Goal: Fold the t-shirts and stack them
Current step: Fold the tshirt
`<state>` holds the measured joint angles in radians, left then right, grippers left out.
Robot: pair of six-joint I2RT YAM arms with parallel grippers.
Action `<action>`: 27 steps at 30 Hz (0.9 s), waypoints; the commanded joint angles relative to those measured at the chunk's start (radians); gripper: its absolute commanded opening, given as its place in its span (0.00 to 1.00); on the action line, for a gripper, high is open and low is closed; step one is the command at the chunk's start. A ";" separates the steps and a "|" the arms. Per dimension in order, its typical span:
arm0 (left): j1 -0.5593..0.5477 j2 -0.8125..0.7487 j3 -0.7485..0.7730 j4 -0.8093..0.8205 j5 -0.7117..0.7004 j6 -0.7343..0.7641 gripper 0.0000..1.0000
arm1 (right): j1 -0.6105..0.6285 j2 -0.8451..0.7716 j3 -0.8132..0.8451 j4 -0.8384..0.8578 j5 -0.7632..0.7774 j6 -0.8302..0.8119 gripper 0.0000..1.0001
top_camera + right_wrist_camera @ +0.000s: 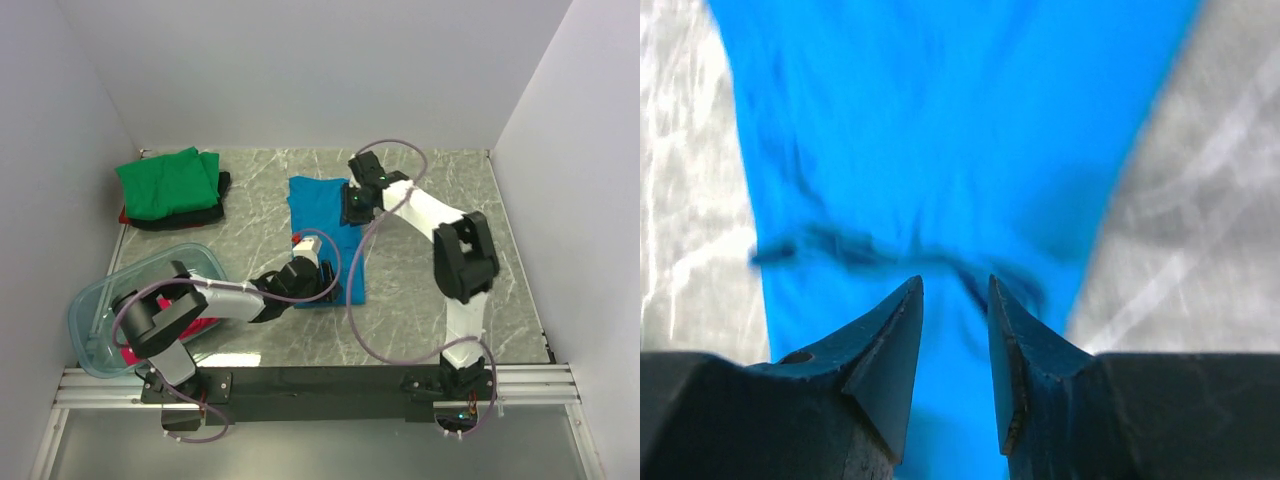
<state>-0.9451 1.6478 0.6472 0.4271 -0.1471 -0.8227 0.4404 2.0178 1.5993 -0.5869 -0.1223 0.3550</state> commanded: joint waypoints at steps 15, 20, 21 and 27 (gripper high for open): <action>0.032 -0.373 -0.041 -0.400 -0.152 0.031 0.75 | 0.118 -0.666 -0.665 0.153 0.111 0.133 0.43; 0.080 -0.395 -0.138 -0.346 -0.066 -0.012 0.75 | 0.190 -0.683 -0.763 0.190 0.110 0.185 0.44; 0.089 -0.396 -0.147 -0.331 -0.060 -0.016 0.75 | 0.196 -0.679 -0.772 0.202 0.110 0.197 0.44; 0.109 -0.391 -0.182 -0.284 -0.022 -0.030 0.75 | 0.218 -0.634 -0.832 0.242 0.107 0.225 0.45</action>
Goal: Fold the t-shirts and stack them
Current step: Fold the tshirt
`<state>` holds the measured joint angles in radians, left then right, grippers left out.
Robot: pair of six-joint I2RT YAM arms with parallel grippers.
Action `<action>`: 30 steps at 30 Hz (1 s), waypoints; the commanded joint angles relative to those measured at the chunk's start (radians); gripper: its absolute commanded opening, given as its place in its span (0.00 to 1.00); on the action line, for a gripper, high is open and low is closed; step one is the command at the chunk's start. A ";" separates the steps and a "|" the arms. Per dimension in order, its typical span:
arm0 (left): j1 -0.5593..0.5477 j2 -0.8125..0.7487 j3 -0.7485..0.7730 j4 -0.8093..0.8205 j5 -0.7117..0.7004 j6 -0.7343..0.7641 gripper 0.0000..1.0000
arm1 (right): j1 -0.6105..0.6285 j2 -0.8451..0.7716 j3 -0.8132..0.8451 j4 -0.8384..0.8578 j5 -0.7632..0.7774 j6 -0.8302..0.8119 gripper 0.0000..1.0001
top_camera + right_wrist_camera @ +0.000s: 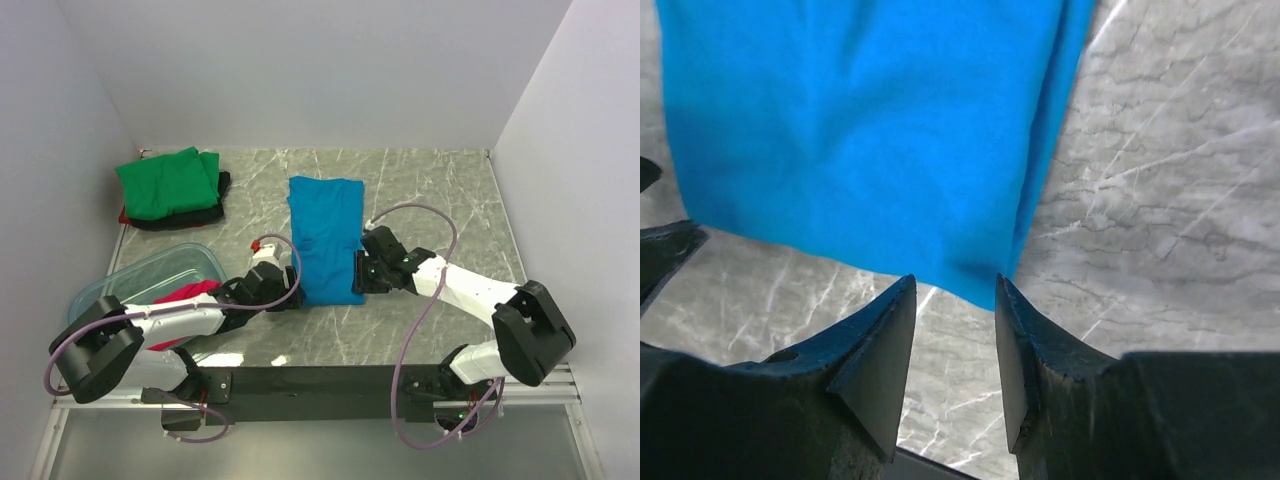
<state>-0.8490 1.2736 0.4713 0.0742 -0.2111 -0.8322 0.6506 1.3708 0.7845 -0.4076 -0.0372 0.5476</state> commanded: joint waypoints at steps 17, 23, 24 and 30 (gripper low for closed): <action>0.021 0.072 -0.013 0.013 0.015 -0.041 0.70 | 0.007 0.066 -0.113 0.135 0.008 0.063 0.46; 0.015 0.128 0.003 -0.001 0.022 -0.022 0.62 | 0.030 0.080 -0.110 0.124 0.028 0.069 0.46; 0.011 0.144 0.004 -0.008 0.022 -0.021 0.60 | 0.030 0.083 -0.111 0.125 0.030 0.071 0.46; 0.007 0.165 -0.005 -0.042 0.004 -0.021 0.47 | 0.037 0.097 -0.114 0.130 0.031 0.077 0.44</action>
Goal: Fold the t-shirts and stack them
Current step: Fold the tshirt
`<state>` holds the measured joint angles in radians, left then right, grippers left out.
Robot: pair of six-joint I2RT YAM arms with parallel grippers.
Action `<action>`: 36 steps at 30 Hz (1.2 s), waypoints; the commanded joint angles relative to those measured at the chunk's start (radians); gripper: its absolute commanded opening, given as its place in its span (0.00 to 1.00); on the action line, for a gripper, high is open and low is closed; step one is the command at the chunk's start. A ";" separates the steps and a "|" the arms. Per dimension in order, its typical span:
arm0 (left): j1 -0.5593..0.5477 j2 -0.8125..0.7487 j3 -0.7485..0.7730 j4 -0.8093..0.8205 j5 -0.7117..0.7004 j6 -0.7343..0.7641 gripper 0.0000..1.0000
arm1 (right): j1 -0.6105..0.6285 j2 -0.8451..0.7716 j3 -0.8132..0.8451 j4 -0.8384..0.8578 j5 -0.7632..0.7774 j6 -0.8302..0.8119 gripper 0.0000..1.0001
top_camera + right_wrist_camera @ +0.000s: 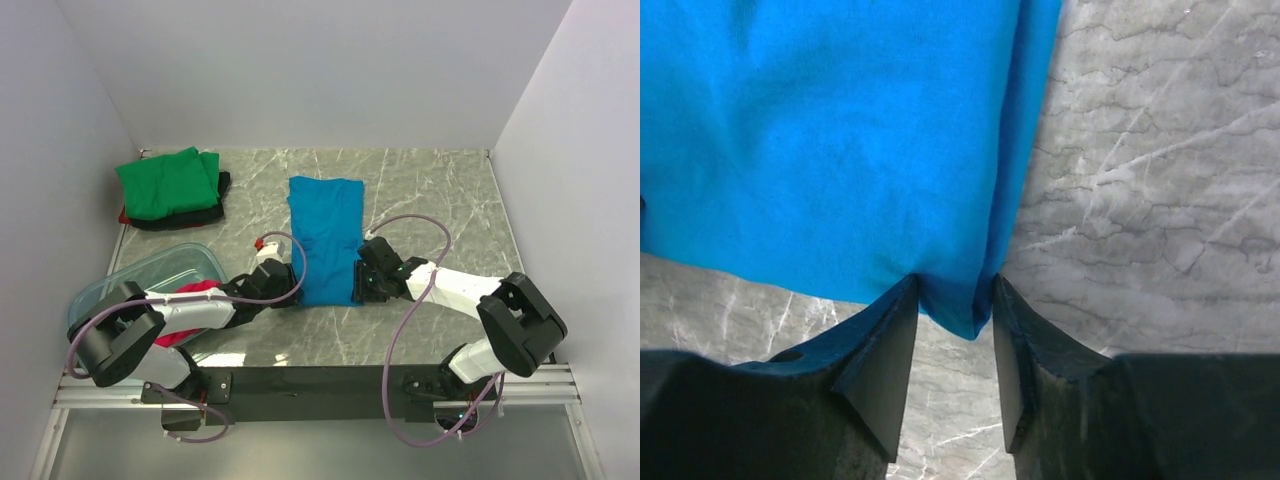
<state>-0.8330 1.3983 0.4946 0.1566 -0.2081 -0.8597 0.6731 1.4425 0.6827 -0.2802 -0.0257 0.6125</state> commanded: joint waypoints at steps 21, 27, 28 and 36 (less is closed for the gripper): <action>-0.037 -0.056 -0.145 0.012 0.177 0.008 0.01 | 0.065 -0.049 -0.029 -0.036 -0.014 0.015 0.00; -0.046 -0.225 -0.191 -0.034 0.253 0.025 0.01 | 0.111 -0.128 -0.038 -0.128 -0.020 0.001 0.00; -0.048 -0.248 -0.192 -0.052 0.266 0.036 0.00 | 0.120 -0.139 -0.040 -0.140 -0.026 -0.002 0.00; -0.092 -0.392 -0.189 -0.204 0.389 0.057 0.01 | 0.220 -0.250 -0.031 -0.289 -0.117 -0.022 0.00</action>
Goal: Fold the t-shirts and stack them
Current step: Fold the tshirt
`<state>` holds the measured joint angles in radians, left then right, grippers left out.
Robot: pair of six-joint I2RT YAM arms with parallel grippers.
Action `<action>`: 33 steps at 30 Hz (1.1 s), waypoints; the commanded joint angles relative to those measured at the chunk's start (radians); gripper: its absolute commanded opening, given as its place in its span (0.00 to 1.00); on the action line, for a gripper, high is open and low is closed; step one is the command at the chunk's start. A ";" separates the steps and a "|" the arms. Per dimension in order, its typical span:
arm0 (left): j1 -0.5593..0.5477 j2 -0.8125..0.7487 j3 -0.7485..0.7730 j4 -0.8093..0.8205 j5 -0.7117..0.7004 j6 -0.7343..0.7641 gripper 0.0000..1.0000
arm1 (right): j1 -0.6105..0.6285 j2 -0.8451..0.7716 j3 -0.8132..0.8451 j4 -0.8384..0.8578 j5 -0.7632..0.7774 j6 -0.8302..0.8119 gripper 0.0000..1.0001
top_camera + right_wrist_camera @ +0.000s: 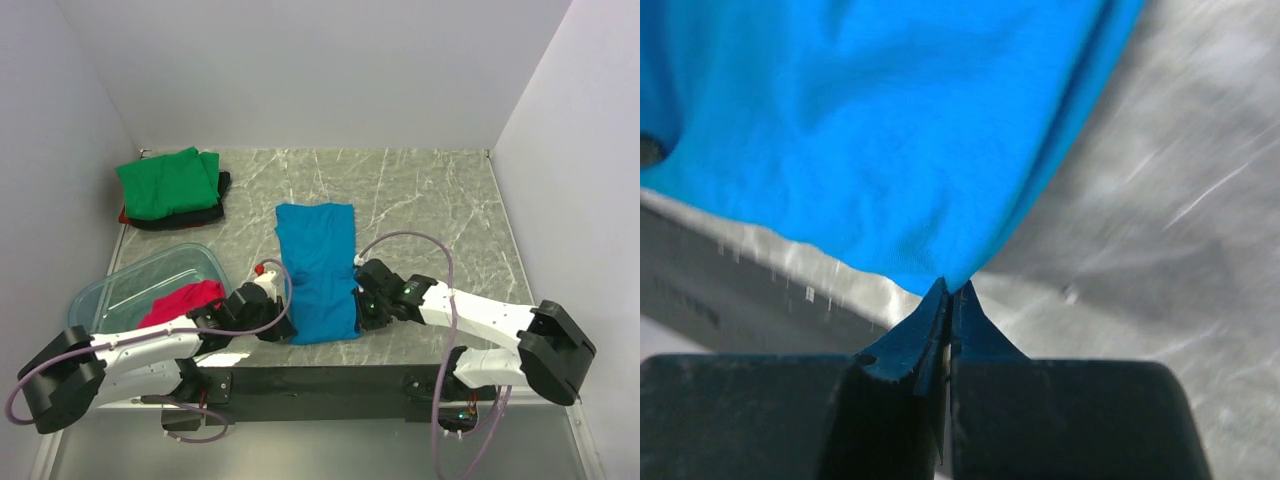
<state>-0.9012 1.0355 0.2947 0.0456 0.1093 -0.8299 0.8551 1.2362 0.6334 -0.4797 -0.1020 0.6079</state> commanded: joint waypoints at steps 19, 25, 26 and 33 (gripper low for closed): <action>-0.162 -0.224 0.054 -0.243 0.315 -0.083 0.00 | 0.179 -0.234 0.101 -0.353 -0.226 -0.022 0.00; -0.171 -0.319 0.090 -0.245 0.352 -0.127 0.01 | 0.185 -0.280 0.167 -0.430 -0.188 -0.020 0.00; -0.171 -0.342 0.112 -0.254 0.336 -0.133 0.01 | 0.185 -0.285 0.187 -0.434 -0.180 -0.019 0.00; -0.169 -0.403 0.144 -0.279 0.144 -0.175 0.01 | 0.185 -0.271 0.301 -0.455 -0.039 -0.022 0.00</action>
<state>-1.0668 0.6556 0.4084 -0.2386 0.3531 -0.9638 1.0348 0.9672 0.8608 -0.9176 -0.2279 0.5934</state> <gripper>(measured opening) 0.013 0.011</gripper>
